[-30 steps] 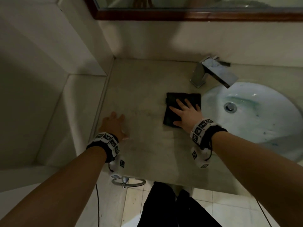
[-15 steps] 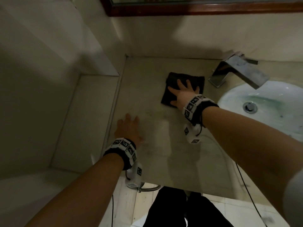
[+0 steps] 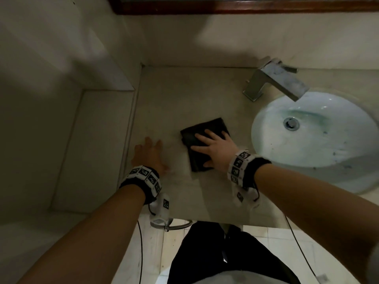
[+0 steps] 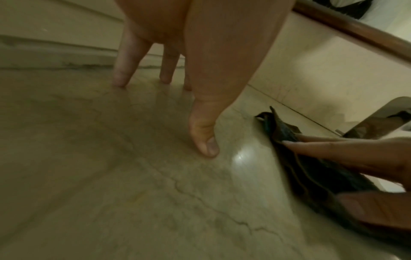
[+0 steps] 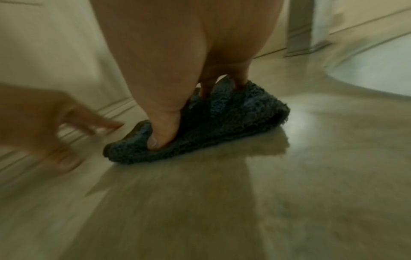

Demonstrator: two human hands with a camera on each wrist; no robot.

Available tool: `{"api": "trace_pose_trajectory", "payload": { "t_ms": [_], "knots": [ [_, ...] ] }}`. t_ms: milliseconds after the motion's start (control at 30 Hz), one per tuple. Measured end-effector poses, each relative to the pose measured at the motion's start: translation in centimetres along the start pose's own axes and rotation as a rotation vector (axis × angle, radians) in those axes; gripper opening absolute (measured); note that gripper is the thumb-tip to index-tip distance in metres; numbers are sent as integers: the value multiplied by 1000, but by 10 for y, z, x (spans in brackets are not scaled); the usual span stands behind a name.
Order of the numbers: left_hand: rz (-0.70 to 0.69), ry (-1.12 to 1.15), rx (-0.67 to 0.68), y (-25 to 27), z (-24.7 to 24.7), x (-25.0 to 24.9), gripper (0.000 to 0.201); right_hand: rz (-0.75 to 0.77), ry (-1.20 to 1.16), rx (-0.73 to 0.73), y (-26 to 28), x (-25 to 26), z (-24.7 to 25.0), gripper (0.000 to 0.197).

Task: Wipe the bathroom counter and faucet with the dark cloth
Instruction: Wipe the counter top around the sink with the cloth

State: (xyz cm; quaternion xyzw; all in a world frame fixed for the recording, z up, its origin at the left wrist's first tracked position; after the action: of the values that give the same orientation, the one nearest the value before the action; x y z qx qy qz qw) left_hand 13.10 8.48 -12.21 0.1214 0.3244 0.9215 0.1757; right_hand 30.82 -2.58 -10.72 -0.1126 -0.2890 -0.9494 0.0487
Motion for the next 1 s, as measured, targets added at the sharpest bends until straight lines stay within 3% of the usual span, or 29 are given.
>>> {"api": "trace_pose_trajectory", "payload": {
  "t_ms": [267,367,600,800,900,1000],
  "knots": [
    [4,-10,7,1,1,0,109,-262,-193,-189,13,-75,18,65],
    [-2,-21,9,1,1,1,109,-309,-265,-313,29,-82,18,49],
    [12,-76,-14,-1,4,-3,108,-281,-507,-372,79,-81,25,23],
    [61,-27,53,6,11,-12,93,-387,-541,-427,135,-91,51,28],
    [-36,-26,96,15,12,-25,82,-445,-599,-508,157,-101,76,29],
    [-195,129,137,41,45,-80,72,-486,-624,-545,169,-110,96,32]
  ]
}}
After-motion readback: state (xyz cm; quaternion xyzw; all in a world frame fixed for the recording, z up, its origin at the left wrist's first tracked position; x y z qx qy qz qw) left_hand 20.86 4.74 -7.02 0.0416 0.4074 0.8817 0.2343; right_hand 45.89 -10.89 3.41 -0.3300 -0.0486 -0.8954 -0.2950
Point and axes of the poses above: each hand's wrist, its own y-axis away from the middle knuckle, its own z-axis out of the back of the hand, x = y × z, the point moved 9 cm from there along -y, towards the middle knuckle, and after that the axes turned 5 degrees about z, right-handed, at the moved point
